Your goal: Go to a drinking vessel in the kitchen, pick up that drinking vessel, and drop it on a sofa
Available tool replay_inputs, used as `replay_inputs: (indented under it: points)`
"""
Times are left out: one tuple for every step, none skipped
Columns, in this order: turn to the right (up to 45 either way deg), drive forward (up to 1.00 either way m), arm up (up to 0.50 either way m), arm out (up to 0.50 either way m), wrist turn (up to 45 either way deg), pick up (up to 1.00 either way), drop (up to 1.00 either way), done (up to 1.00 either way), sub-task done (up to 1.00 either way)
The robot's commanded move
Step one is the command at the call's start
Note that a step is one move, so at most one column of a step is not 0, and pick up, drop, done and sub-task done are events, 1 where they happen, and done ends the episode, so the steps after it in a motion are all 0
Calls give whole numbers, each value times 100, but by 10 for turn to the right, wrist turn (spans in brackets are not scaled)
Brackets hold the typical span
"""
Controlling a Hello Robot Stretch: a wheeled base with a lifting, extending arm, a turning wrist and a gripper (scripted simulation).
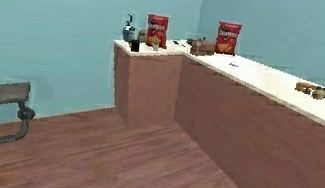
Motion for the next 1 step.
replay_inputs:
  points:
    - [-90,0,0,0,0,0,0,0,0]
